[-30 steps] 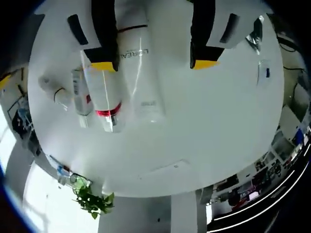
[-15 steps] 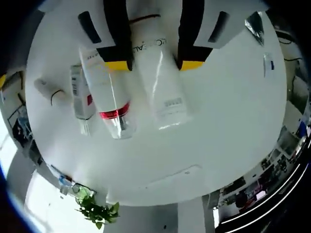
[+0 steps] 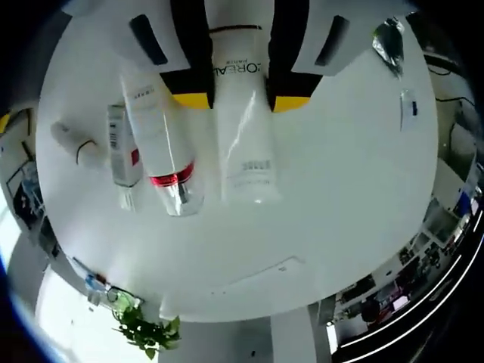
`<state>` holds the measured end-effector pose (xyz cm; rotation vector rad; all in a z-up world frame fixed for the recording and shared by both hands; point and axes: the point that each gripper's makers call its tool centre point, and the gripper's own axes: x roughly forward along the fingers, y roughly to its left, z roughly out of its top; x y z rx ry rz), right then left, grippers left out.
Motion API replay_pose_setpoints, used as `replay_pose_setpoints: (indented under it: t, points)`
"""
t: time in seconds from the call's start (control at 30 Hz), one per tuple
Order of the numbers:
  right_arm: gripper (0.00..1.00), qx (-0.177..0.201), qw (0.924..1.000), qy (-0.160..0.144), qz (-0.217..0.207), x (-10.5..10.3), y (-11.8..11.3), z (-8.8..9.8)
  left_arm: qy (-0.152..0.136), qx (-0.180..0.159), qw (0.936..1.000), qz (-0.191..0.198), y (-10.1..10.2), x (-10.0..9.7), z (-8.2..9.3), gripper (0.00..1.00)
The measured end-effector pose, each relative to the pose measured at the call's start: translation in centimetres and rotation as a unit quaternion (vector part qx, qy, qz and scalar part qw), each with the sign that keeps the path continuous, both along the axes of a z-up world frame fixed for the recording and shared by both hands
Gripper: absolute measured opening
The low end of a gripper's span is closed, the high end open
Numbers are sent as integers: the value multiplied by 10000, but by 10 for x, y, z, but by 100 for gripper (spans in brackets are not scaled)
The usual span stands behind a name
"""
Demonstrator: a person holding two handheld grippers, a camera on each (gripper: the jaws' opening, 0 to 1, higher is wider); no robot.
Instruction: Arrange the skincare products in the storage area until every visible bottle or jar stands upright without overlapping.
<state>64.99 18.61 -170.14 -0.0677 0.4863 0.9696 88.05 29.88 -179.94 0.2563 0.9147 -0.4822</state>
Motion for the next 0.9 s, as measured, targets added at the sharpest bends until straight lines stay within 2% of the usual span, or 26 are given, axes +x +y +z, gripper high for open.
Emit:
replay_pose_setpoints:
  t: [0.1, 0.2, 0.23, 0.4, 0.47, 0.73, 0.8, 0.83, 0.87, 0.9]
  points:
    - [60, 30, 10000, 9, -8, 1, 0, 1, -94, -405, 9985, 366, 2, 3, 15, 23]
    - [60, 44, 10000, 0, 11, 0, 0, 1, -276, -487, 9974, 463, 8, 0, 32, 23]
    - [60, 71, 10000, 2, 23, 0, 1, 2, -323, -616, 9961, 543, 9, -2, 37, 23]
    - [60, 94, 9999, 24, 33, 0, 1, 3, -606, -896, 9910, 786, 14, -20, 64, 24]
    - [60, 118, 9999, 43, 29, -1, 1, 3, -711, -1045, 9874, 957, 15, -29, 74, 24]
    - [59, 127, 9998, 79, 117, -4, 3, 3, -1012, -1338, 9778, 1252, 19, -73, 103, 24]
    - [59, 142, 9997, 129, 119, -4, 3, 2, -1111, -1597, 9720, 1321, 17, -85, 111, 24]
    - [59, 169, 9997, 153, 116, -4, 3, 2, -1184, -1869, 9660, 1339, 12, -94, 118, 24]
    - [58, 176, 9996, 159, 119, -4, 3, 2, -1206, -1928, 9644, 1352, 12, -99, 120, 24]
    - [58, 194, 9995, 189, 135, -5, 3, 2, -1204, -1866, 9661, 1319, 12, -110, 122, 24]
